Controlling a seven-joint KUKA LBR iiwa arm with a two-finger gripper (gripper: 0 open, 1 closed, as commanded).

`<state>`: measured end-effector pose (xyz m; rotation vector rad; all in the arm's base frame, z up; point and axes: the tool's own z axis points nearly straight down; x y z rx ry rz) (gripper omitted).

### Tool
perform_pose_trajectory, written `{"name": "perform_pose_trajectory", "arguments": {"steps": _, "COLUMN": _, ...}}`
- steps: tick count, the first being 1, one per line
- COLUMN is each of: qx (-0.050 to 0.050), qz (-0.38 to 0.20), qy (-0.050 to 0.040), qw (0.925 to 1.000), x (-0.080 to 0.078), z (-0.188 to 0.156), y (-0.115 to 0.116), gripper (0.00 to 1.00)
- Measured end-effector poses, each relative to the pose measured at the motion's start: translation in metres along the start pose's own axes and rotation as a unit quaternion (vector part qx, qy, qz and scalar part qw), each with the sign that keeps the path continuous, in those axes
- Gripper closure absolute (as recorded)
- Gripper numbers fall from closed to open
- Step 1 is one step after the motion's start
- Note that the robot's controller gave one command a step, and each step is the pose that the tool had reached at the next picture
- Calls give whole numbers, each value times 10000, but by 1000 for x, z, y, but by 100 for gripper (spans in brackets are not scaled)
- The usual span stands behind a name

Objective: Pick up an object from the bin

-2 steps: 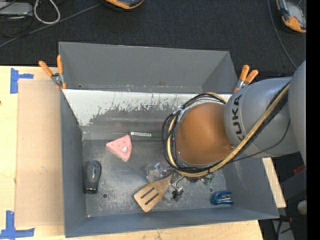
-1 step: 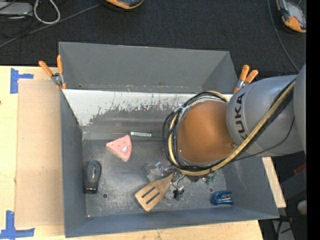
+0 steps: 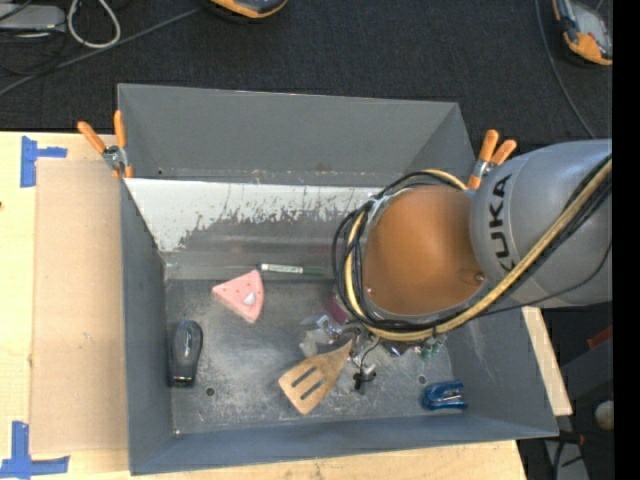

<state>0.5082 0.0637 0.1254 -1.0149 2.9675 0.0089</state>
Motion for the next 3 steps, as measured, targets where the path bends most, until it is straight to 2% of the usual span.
{"name": "perform_pose_trajectory", "arguments": {"steps": 2, "qx": 6, "qz": 20, "qy": -17, "qw": 10000, "x": -2, "z": -64, "y": 0, "gripper": 100}}
{"name": "perform_pose_trajectory", "arguments": {"steps": 3, "qx": -1, "qz": 32, "qy": -15, "qw": 10000, "x": -2, "z": -82, "y": 1, "gripper": 100}}
